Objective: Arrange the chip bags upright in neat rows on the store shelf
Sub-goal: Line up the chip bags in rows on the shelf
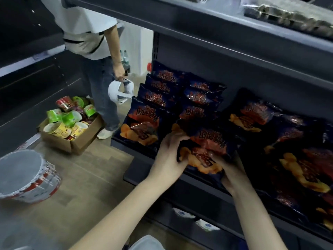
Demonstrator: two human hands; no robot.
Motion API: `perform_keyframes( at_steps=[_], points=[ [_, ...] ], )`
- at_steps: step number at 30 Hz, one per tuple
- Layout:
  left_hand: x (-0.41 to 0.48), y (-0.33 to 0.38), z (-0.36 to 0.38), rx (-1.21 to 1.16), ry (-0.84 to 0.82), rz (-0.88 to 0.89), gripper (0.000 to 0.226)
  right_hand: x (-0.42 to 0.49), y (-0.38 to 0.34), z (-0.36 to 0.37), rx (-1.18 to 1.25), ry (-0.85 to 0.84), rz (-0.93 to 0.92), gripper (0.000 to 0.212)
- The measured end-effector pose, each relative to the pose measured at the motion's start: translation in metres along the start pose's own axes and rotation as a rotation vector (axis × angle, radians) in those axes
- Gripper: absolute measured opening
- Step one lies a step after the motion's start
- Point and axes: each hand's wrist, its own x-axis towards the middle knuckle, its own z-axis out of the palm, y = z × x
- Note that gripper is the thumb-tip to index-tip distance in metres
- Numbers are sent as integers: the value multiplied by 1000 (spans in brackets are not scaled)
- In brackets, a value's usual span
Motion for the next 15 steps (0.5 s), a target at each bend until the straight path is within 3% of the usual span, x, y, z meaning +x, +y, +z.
perform_keyframes(
  at_steps=[3,9,15],
  points=[
    [6,-13,-3,16,-53,55,54,5,4,16,-49,21,-68,60],
    [1,-33,-12,33,-176,95,63,11,18,53,-253,163,-111,72],
    [-8,-42,-8,36,-271,128,63,13,26,72,-355,319,-128,71]
  ],
)
